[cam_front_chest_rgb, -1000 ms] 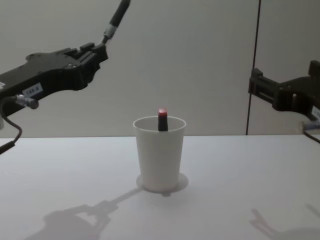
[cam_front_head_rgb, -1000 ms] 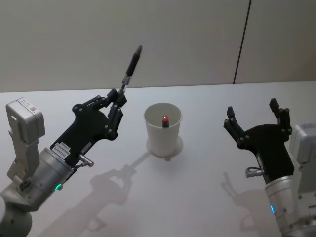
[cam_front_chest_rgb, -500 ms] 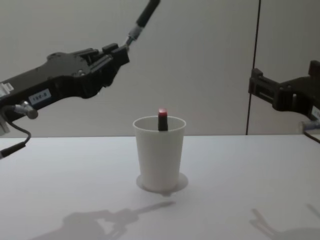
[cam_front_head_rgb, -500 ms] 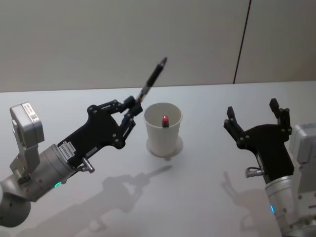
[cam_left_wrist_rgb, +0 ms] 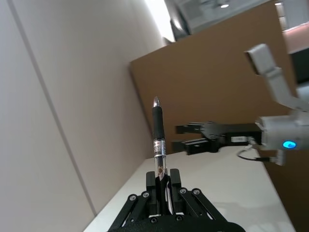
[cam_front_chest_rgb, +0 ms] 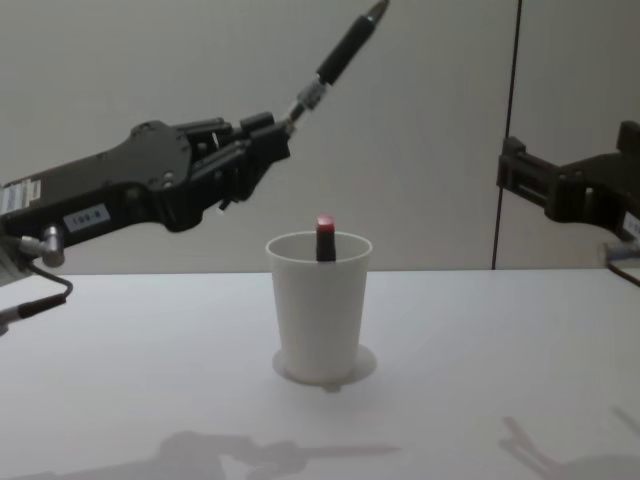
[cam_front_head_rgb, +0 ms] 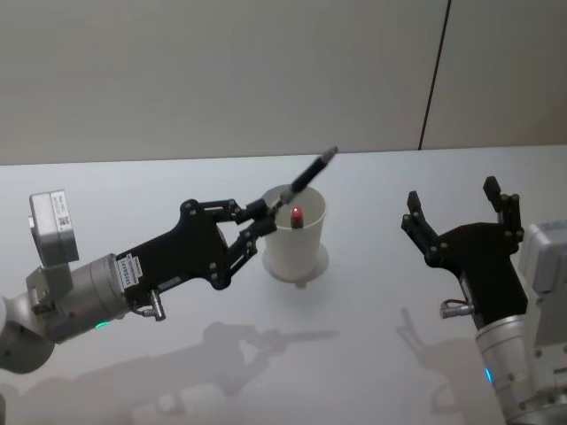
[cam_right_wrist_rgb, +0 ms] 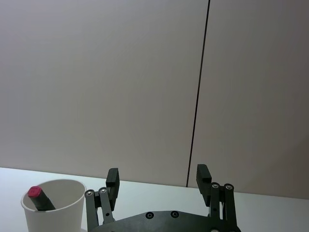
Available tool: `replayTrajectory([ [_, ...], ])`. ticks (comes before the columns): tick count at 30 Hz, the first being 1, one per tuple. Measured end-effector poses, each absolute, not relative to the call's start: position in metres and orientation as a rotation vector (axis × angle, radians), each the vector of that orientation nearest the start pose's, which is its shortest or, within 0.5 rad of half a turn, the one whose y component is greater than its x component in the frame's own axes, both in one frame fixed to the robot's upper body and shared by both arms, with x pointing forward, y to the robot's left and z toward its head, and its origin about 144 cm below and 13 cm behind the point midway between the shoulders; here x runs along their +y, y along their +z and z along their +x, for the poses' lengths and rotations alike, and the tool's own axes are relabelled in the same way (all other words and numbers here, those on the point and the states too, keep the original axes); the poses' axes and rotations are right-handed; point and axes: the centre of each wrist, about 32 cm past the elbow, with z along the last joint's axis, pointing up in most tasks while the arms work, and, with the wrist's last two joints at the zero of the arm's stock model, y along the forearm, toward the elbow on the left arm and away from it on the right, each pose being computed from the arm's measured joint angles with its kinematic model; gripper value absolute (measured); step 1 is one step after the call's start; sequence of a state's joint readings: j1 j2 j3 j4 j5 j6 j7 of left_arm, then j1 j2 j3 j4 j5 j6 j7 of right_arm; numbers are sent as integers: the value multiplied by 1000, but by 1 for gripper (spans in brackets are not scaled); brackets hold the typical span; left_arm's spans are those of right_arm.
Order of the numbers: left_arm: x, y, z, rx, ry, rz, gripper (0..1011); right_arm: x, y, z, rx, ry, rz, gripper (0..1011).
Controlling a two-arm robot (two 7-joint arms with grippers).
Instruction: Place the pen into the pen holder.
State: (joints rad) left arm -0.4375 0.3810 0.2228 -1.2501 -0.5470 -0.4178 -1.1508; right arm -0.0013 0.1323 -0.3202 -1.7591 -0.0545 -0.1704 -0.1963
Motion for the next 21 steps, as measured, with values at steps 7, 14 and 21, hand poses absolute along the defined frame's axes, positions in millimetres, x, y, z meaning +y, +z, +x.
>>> replayTrajectory([
  [7,317,1216,589,-443,229,-201,178,-157,1192,438,-341,-1407,199,1001],
  [14,320,1218,607,-451,104,-176,178,-157,1192,438,-341,-1405,199,1001],
  [21,322,1220,622,-457,8,-154,178,-159,1192,438,-335,-1363,212,1001],
])
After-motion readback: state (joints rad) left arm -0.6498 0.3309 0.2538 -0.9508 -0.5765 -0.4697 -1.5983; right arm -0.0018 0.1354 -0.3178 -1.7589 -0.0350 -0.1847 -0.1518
